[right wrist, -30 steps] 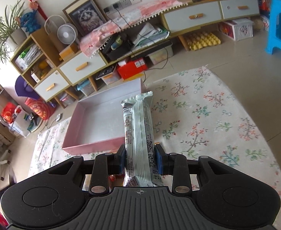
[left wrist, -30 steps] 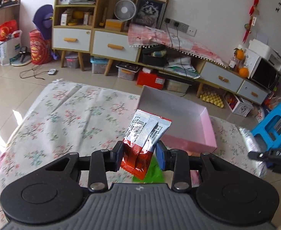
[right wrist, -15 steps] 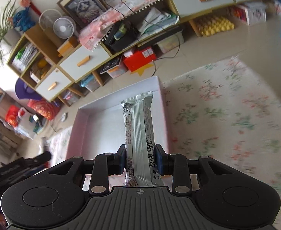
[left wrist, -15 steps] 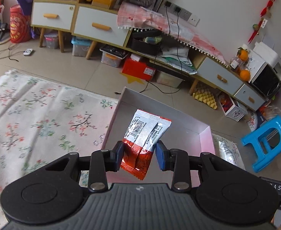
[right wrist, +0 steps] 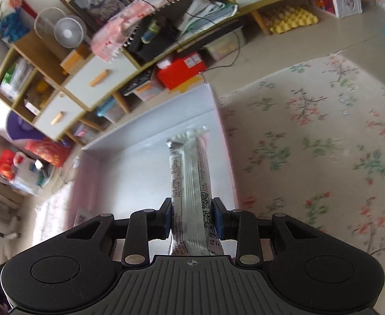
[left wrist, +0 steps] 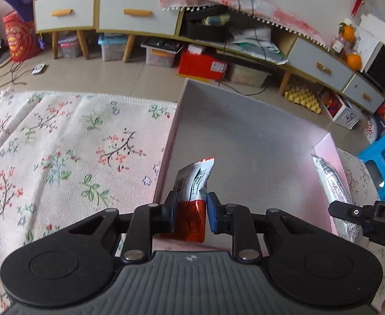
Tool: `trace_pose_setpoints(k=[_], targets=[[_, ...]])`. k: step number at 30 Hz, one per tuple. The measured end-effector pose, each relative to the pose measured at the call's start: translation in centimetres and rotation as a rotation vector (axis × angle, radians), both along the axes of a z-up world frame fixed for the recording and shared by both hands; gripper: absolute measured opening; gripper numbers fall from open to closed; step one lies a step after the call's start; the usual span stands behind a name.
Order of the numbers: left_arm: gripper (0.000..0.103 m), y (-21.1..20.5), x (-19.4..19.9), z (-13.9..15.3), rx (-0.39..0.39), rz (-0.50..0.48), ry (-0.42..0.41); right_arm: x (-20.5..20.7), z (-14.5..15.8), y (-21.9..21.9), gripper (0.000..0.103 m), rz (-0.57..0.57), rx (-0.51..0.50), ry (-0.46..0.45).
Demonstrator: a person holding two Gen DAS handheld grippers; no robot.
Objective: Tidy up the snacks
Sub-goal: 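Carry both packets into the pink box and open both grippers, then move the left gripper to the green snack packet and close on it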
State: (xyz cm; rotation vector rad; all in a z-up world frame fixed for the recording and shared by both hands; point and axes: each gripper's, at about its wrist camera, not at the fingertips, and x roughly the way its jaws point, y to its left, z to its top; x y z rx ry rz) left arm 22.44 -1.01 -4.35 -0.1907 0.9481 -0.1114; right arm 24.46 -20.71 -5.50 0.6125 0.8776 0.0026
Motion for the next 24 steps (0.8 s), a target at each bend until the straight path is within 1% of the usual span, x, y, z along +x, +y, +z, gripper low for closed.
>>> trace_pose_setpoints(k=[2,4,6,7,9,10,11,13,14,15,16,17,19,21,23,24], targets=[[0.024,-0.2,-0.4,0.1,0.024,-0.002,0.027,-0.1,0.3,0.3,0.031,0.002,-0.018,-0.002],[0.024,-0.7,-0.9,0.2,0.05,-0.016,0.05,-0.2,0.4,0.8,0.031,0.013,-0.07,-0.007],[0.025,-1.1,-1.4,0.4,0.078,-0.032,0.076,-0.1,0.5,1.0,0.031,0.016,-0.097,-0.009],[0.024,-1.0,-1.8,0.5,0.074,-0.032,0.086,-0.1,0.5,1.0,0.032,0.016,-0.1,-0.007],[0.025,-0.4,-2.2,0.9,0.046,-0.014,0.08,-0.3,0.9,0.9,0.038,0.006,-0.093,-0.006],[0.025,-0.1,-2.4,1.2,0.048,-0.002,0.061,-0.5,1.2,0.9,0.05,0.001,-0.086,-0.011],[0.025,0.2,-2.5,1.6,0.052,0.004,0.036,-0.6,1.6,0.8,0.057,0.006,-0.075,-0.019],[0.029,0.8,-2.8,2.7,0.022,0.005,-0.011,-1.1,2.7,0.8,0.062,0.008,-0.083,-0.037],[0.036,1.1,-3.0,3.1,0.004,0.016,-0.023,-1.2,3.2,0.9,0.062,0.01,-0.102,-0.029],[0.041,1.3,-3.3,3.6,-0.006,0.032,-0.036,-1.4,3.8,1.0,0.062,0.013,-0.122,-0.027],[0.048,1.4,-3.6,4.0,-0.01,0.045,-0.047,-1.7,4.2,1.1,0.062,0.02,-0.134,-0.035],[0.052,1.4,-3.8,4.3,-0.009,0.053,-0.05,-2.0,4.6,1.2,0.062,0.039,-0.139,-0.037],[0.052,1.0,-3.9,4.6,-0.007,0.068,-0.049,-2.3,5.1,1.7,0.061,0.098,-0.15,-0.017],[0.052,0.8,-4.3,4.7,-0.016,0.072,-0.045,-3.1,5.8,2.1,0.059,0.134,-0.148,-0.03],[0.052,0.8,-4.9,4.9,-0.023,0.084,-0.044,-4.2,6.8,2.0,0.038,0.138,-0.123,-0.045],[0.052,0.7,-5.0,4.9,-0.027,0.089,-0.044,-4.7,7.4,1.9,0.035,0.132,-0.105,-0.052]])
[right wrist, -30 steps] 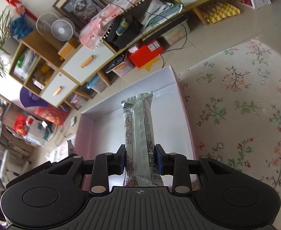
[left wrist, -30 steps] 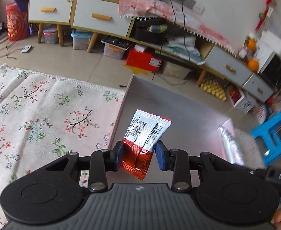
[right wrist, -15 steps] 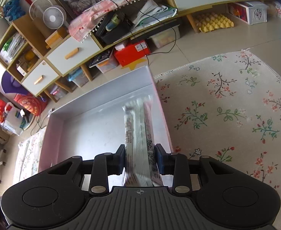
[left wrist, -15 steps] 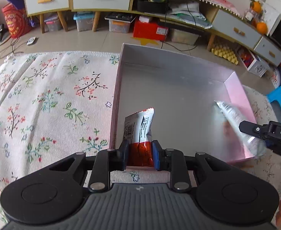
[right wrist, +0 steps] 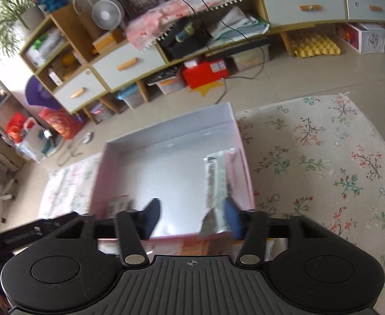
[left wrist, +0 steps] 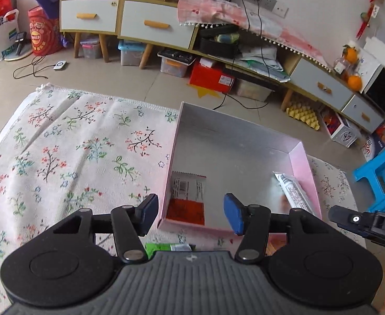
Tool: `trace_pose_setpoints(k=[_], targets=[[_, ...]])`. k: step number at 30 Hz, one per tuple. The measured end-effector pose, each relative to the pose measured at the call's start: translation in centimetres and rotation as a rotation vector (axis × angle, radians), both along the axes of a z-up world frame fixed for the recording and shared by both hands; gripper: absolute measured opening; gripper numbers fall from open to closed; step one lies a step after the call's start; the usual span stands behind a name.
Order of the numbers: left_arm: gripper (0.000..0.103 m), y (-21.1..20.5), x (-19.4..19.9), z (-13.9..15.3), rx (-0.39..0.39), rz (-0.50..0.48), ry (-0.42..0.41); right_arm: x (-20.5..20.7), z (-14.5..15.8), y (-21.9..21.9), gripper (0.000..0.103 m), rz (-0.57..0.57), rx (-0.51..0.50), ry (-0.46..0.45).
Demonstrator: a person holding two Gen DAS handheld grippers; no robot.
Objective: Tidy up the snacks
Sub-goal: 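Move the left gripper to the green snack packet and close on it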
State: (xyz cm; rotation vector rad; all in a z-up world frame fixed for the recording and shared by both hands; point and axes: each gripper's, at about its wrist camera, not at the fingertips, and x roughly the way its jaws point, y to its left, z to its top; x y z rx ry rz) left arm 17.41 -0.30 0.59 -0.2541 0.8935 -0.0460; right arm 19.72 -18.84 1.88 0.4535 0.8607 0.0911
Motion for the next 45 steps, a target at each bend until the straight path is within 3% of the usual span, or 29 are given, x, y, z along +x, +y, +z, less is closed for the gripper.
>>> trace_pose_setpoints(k=[3,5,8,12,15,19,22,26,30,35,39,41,45], targets=[[0.055,0.1,-1.5,0.6,-0.011,0.007,-0.018,-2.3,1.9,0.4,0.033,0.023,0.014,-0.053],[0.068,0.3,-2.7,1.0,-0.025,0.014,-0.035,-3.9,2.9,1.5,0.036,0.057,-0.04,-0.077],[0.076,0.7,-4.5,1.6,-0.057,0.025,-0.059,-5.9,3.5,2.8,0.038,0.085,-0.115,-0.093],[0.08,0.8,-6.4,1.4,-0.015,0.043,-0.057,-8.6,3.4,3.3,0.043,0.124,-0.128,-0.106],[0.083,1.2,-7.6,1.1,0.0,0.052,-0.062,-11.0,3.1,3.2,0.053,0.131,-0.123,-0.107],[0.091,0.7,-8.9,1.0,0.084,0.058,-0.096,-13.7,2.6,3.4,0.06,0.147,-0.14,-0.106],[0.097,0.2,-9.3,0.7,0.122,0.055,-0.102,-15.0,2.0,3.1,0.074,0.148,-0.101,-0.088],[0.097,0.0,-9.3,0.1,0.081,0.019,-0.074,-15.3,0.6,3.2,0.076,0.151,-0.113,-0.007],[0.097,-0.2,-9.3,-0.9,0.109,-0.01,-0.039,-15.3,-0.7,3.2,0.076,0.153,-0.144,0.031],[0.096,0.2,-9.3,-1.9,0.099,0.023,-0.01,-14.9,-2.7,3.3,0.079,0.142,-0.12,0.099],[0.096,0.6,-9.3,-2.1,0.059,0.034,0.01,-14.6,-3.4,3.6,0.08,0.141,-0.135,0.11],[0.096,0.4,-9.2,-2.3,0.061,0.027,0.017,-14.5,-3.5,3.4,0.085,0.127,-0.13,0.11],[0.097,0.0,-9.2,-2.2,0.083,0.017,0.009,-14.3,-3.4,2.5,0.085,0.081,-0.121,0.113]])
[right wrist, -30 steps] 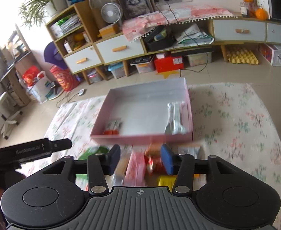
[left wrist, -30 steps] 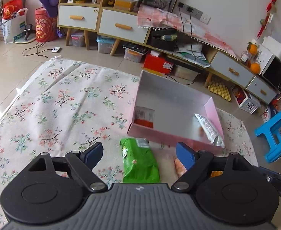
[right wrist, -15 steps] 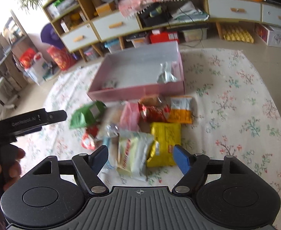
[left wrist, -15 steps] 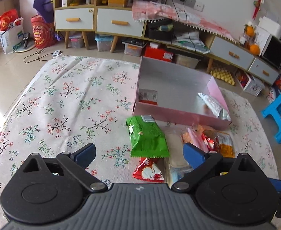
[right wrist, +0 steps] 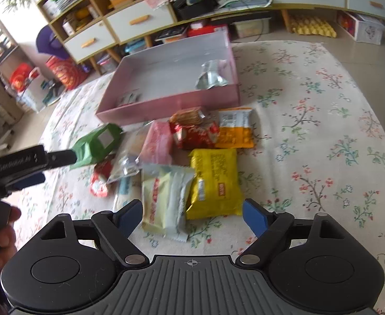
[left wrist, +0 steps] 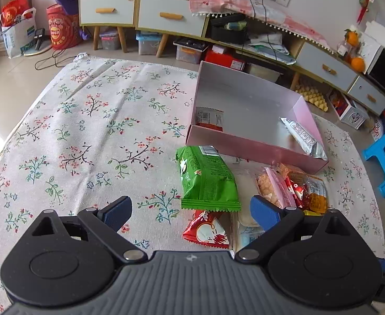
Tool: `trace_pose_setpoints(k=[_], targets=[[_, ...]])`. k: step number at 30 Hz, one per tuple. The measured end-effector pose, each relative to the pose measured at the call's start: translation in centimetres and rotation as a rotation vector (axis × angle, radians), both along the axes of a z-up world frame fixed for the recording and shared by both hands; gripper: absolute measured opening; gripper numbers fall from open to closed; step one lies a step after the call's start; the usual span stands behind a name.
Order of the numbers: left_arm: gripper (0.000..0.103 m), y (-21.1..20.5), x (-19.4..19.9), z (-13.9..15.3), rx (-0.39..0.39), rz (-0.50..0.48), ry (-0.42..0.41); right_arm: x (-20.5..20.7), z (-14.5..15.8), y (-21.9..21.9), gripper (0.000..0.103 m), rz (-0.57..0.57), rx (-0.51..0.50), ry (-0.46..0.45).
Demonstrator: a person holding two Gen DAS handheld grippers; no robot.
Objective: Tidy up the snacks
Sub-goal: 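Move the left gripper to the green snack packet and close on it, then lift the green packet with the left gripper while the right gripper grasps a cream packet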
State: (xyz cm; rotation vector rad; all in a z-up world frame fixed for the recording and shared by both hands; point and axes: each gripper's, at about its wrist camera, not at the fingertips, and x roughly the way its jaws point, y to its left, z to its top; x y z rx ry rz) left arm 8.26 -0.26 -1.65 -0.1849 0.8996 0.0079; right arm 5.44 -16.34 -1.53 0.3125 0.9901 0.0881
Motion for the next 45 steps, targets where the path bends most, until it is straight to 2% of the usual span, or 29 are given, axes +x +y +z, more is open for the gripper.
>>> trace_pose_setpoints(k=[6,13,15,17,19,20,25,30,32,35,38,45], targets=[[0.097,-0.4,1.4,-0.3,0.026,0.0,0.0,0.6,-0.5,-0.8,0.085,-0.056,-0.012,0.018],[0.095,-1.3,4.0,-2.1,0.116,-0.018,0.036,0.8,-0.7,-0.6,0.085,-0.058,-0.03,0.023],[0.088,-1.3,4.4,-2.8,0.122,-0.017,0.066,0.9,-0.7,-0.4,0.085,-0.052,-0.034,0.021],[0.049,-1.4,4.5,-3.2,0.141,-0.033,0.09,1.2,-0.8,-0.3,0.085,-0.048,-0.036,0.018],[0.047,-0.8,4.1,-3.0,0.135,-0.013,0.096,1.3,-0.9,-0.2,0.085,-0.049,-0.048,0.016],[0.046,-0.3,3.9,-2.5,0.109,0.003,0.091,1.3,-1.0,-0.3,0.085,-0.051,-0.054,0.017],[0.044,2.6,2.2,-0.7,-0.027,0.081,0.064,1.0,-0.8,0.0,0.085,-0.014,-0.006,-0.023],[0.043,3.7,0.5,0.1,-0.131,0.1,0.056,1.3,-1.0,1.4,0.083,0.052,0.038,-0.022],[0.043,3.8,0.2,0.5,-0.137,0.099,0.032,1.4,-1.3,1.7,0.081,0.065,0.061,-0.021],[0.043,3.6,0.3,0.6,-0.099,0.093,0.017,1.6,-1.7,2.5,0.073,0.087,0.074,-0.02],[0.043,3.5,0.7,-0.1,-0.104,0.084,0.052,1.8,-2.2,3.0,0.067,0.093,0.062,-0.011],[0.044,3.3,1.3,-1.8,-0.093,0.054,0.159,2.4,-2.8,3.8,0.067,0.093,0.031,-0.019]])
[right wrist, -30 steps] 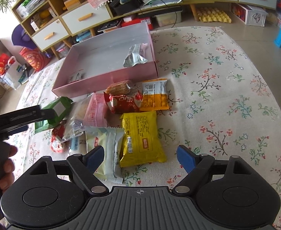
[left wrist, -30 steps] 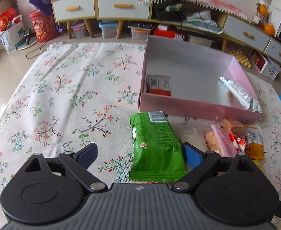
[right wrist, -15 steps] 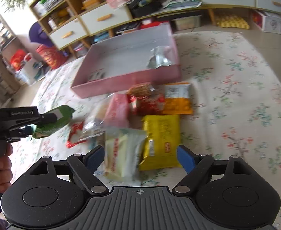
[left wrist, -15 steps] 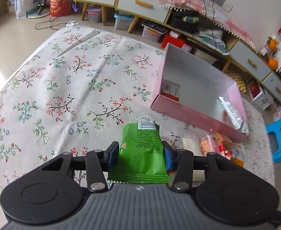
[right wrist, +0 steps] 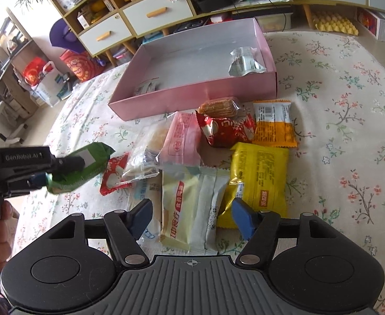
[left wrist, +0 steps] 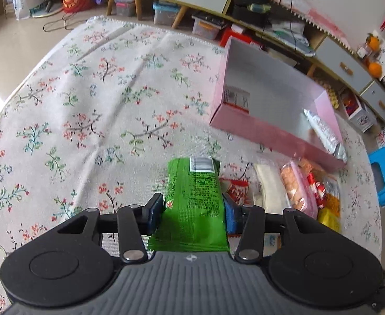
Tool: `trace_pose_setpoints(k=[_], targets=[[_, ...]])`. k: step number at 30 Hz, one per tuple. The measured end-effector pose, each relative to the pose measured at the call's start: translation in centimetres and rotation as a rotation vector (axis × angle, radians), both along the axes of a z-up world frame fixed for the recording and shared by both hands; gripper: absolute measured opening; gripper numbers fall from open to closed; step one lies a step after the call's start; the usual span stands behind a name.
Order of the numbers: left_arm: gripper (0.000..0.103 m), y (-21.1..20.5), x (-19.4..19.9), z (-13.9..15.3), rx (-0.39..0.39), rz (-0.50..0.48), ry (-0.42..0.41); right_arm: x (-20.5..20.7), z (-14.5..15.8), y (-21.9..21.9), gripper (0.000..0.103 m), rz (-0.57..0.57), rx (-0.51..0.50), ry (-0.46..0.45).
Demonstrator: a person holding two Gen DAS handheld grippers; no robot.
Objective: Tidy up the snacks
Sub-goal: 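Lift the green packet with the left gripper while the right gripper grasps a cream packet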
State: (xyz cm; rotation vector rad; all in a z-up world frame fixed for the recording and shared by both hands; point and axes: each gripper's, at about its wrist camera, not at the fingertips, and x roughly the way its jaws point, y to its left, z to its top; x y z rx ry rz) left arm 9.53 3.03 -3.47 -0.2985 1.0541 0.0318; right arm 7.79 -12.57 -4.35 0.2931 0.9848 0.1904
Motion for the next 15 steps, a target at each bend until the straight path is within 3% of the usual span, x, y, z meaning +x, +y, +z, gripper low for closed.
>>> trace_pose_setpoints(k=[8,11,15], targets=[[0.042,-0.5,0.5,-1.9,0.059,0.002,0.076,0.1,-0.4,1.9,0.067,0.019,-0.1,-0.034],[0.043,-0.8,0.6,-2.0,0.078,-0.01,0.081,0.1,-1.1,2.2,0.052,0.023,-0.077,0.016],[0.043,-1.1,0.7,-2.6,0.098,-0.022,0.103,0.0,-1.4,2.7,0.051,0.022,-0.125,0.004]])
